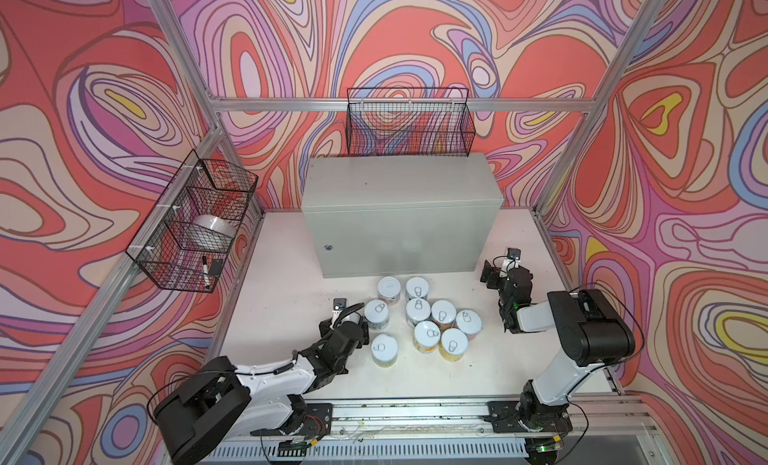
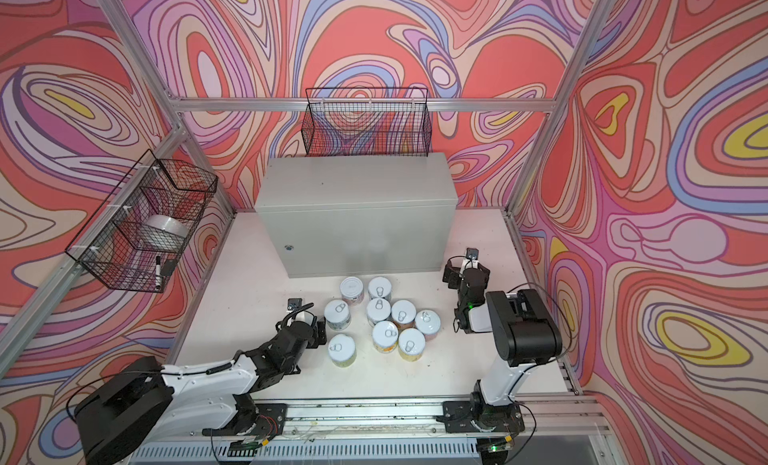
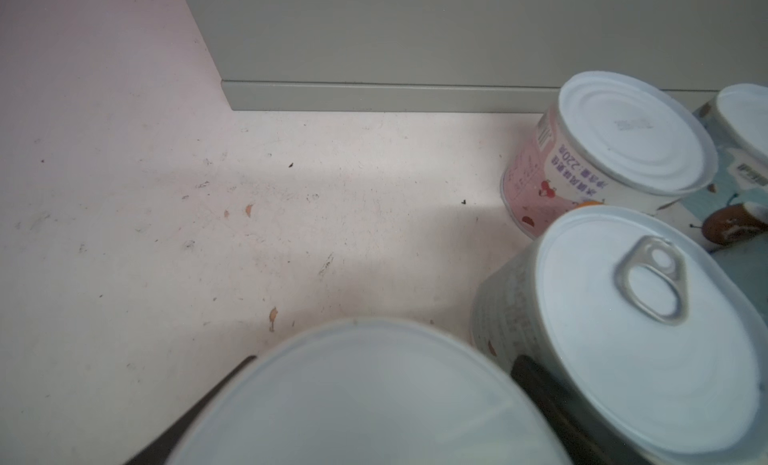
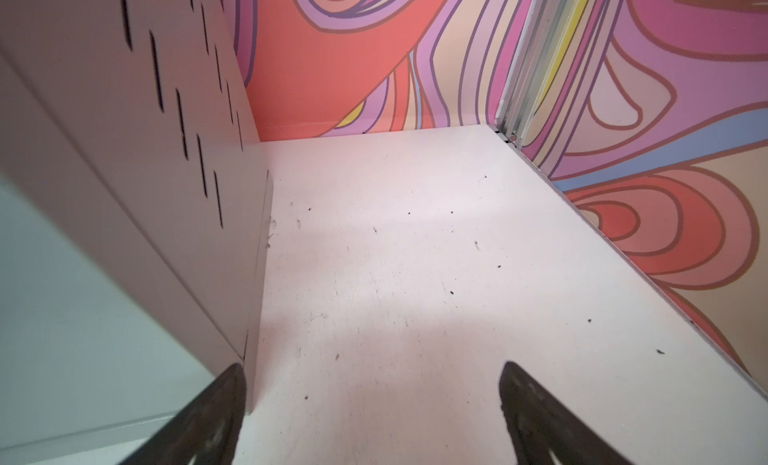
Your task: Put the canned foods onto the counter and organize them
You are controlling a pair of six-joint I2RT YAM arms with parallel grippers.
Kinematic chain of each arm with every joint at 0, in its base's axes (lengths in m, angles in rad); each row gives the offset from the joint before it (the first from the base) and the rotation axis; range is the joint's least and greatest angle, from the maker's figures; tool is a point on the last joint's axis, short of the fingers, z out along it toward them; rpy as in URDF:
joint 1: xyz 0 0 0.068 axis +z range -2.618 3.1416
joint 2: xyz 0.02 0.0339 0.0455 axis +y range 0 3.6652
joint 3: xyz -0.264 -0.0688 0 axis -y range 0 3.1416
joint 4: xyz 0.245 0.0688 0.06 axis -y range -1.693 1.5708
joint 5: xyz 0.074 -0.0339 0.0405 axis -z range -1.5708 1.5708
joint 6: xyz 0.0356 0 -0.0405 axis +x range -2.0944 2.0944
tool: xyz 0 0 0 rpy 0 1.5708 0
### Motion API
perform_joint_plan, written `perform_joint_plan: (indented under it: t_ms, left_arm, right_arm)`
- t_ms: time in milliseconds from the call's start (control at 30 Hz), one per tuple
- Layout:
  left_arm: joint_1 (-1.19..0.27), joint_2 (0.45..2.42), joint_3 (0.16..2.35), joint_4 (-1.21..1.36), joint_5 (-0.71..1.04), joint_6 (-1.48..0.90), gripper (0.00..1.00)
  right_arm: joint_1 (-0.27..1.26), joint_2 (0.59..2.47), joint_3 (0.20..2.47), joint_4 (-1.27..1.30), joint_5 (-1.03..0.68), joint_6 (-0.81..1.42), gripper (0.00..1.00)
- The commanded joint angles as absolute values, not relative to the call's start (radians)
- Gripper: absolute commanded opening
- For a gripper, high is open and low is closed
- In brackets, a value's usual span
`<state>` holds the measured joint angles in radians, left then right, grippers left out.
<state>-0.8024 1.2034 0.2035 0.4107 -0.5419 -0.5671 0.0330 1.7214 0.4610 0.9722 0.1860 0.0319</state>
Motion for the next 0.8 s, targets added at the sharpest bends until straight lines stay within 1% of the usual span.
perform_joint_plan:
  t_ms: [0, 100, 233, 300, 367, 433, 567, 633, 733, 767]
  left_arm:
    - [-0.792, 1.286, 0.235, 0.493, -0.506, -0.552, 0.94]
    - [-0.784, 1.311, 0.245, 0.501, -0.501, -0.552, 0.92]
    - [-0.773, 1.324, 0.247, 0.495, -0.498, -0.554, 0.86]
    - [-0.767, 1.335, 0.247, 0.494, -0.499, -0.552, 0.78]
    - [-0.764, 1.342, 0.245, 0.49, -0.497, -0.553, 0.66]
    - [-0.764, 1.344, 0.247, 0.481, -0.492, -0.548, 0.58]
    - [-0.761, 1.325, 0.24, 0.459, -0.501, -0.54, 0.56]
    - [-0.759, 1.315, 0.234, 0.457, -0.5, -0.535, 0.55]
    - [-0.754, 1.316, 0.229, 0.454, -0.505, -0.529, 0.54]
    - [-0.753, 1.319, 0.225, 0.459, -0.508, -0.531, 0.51]
  right_arm:
    - [0.029, 1.715, 0.459, 0.981, 0.186, 0.035, 0.98]
    - [0.029, 1.715, 0.459, 0.98, 0.186, 0.035, 0.98]
    - [0.029, 1.715, 0.461, 0.979, 0.186, 0.035, 0.98]
    - [0.029, 1.715, 0.461, 0.979, 0.185, 0.037, 0.98]
    - [0.029, 1.716, 0.465, 0.967, 0.181, 0.04, 0.98]
    - [0.03, 1.704, 0.461, 0.979, 0.209, 0.032, 0.98]
    - [0.032, 1.566, 0.563, 0.676, 0.272, 0.058, 0.98]
    - [0.034, 1.497, 0.571, 0.615, 0.241, 0.081, 0.98]
    - [0.033, 1.417, 0.615, 0.458, 0.201, 0.21, 0.99]
    - [0.033, 1.402, 0.64, 0.404, 0.151, 0.231, 0.98]
